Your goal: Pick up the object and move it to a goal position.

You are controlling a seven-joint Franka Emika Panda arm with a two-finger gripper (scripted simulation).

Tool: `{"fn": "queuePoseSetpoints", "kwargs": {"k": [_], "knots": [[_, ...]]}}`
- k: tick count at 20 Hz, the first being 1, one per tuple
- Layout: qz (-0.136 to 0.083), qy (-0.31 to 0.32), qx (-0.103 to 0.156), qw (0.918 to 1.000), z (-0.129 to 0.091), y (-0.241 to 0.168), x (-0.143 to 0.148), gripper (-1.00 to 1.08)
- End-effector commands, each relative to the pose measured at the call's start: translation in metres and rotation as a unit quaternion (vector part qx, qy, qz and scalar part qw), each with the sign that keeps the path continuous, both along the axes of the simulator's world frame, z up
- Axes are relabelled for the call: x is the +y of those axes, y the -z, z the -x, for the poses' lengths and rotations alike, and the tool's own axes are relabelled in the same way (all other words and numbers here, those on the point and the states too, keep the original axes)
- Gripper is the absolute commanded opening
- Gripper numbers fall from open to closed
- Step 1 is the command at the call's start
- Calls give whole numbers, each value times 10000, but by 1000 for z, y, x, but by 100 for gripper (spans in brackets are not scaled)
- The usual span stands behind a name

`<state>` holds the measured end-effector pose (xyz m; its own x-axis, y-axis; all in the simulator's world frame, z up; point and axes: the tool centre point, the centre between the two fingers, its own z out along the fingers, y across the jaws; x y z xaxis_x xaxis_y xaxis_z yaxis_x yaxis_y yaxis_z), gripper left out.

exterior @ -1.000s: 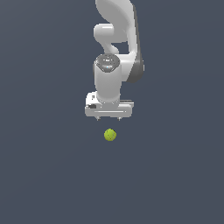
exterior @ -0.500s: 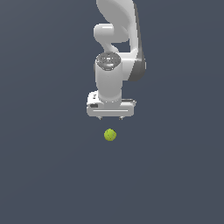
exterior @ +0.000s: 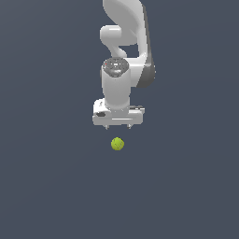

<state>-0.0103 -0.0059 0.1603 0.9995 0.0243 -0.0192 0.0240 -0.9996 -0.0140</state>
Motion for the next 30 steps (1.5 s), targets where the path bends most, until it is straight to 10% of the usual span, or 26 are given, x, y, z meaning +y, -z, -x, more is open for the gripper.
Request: {"fn": "queuePoseSetpoints", "kwargs": {"k": [1, 30], "knots": [[7, -132, -4, 9999, -1, 4, 0, 100], [41, -2483, -111, 9686, -20, 69, -4, 100]]}}
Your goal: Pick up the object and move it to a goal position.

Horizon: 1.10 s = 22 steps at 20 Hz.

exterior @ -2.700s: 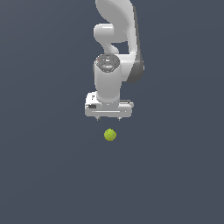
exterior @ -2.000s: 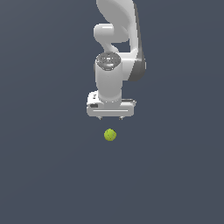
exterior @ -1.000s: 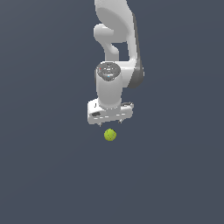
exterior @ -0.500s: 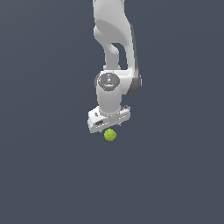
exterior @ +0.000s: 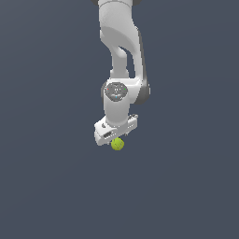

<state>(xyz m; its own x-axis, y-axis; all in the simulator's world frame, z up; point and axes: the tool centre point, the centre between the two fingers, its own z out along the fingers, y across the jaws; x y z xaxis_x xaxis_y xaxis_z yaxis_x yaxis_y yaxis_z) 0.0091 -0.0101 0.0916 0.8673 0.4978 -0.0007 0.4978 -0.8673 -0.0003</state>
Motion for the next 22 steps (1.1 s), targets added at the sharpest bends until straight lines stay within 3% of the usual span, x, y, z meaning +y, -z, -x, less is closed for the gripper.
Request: {"fn": "queuePoseSetpoints", "kwargs": {"k": [1, 18, 19, 22], "knots": [[0, -1, 0, 10000, 0, 0, 0, 100], [0, -26, -4, 10000, 0, 50, 0, 100], [0, -26, -4, 10000, 0, 50, 0, -100], [0, -26, -4, 10000, 0, 50, 0, -100]]}}
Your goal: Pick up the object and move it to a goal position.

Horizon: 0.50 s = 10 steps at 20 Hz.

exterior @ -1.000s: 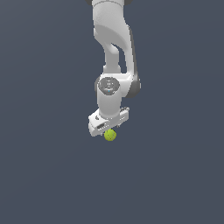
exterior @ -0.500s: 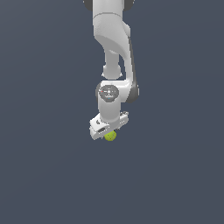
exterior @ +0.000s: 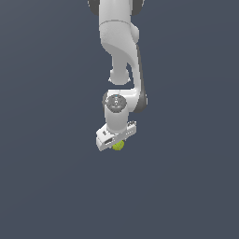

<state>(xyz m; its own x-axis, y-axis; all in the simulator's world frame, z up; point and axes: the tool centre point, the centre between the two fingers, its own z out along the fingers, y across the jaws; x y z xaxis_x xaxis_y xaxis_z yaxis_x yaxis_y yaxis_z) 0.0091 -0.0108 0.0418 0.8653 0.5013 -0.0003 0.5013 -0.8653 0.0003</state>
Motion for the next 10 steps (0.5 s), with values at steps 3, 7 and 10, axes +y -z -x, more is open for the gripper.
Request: {"fn": "queuePoseSetpoints", "kwargs": {"k": [3, 7, 10], "knots": [[-2, -6, 0, 10000, 0, 1, 1, -100], [0, 0, -2, 10000, 0, 0, 0, -100], [0, 0, -2, 10000, -2, -1, 0, -100]]}}
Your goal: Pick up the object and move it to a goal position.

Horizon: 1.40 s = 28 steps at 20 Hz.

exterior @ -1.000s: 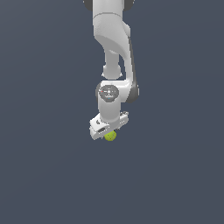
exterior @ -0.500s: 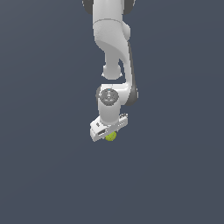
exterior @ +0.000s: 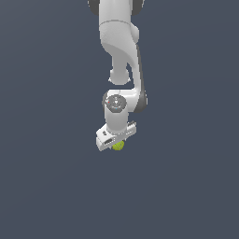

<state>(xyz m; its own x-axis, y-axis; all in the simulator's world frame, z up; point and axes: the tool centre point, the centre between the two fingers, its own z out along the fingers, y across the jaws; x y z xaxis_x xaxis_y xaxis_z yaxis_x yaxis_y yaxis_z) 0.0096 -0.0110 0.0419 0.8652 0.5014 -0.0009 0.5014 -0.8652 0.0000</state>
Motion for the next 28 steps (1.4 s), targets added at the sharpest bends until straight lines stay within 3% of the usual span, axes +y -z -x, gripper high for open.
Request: {"fn": "queuePoseSetpoints", "kwargs": {"k": [1, 8, 20, 28], "knots": [[0, 0, -5, 10000, -2, -1, 0, -100], [0, 0, -5, 10000, -20, -9, -4, -100], [-3, -4, -4, 10000, -69, -28, -13, -100], [-3, -4, -4, 10000, -83, -33, -16, -100]]}}
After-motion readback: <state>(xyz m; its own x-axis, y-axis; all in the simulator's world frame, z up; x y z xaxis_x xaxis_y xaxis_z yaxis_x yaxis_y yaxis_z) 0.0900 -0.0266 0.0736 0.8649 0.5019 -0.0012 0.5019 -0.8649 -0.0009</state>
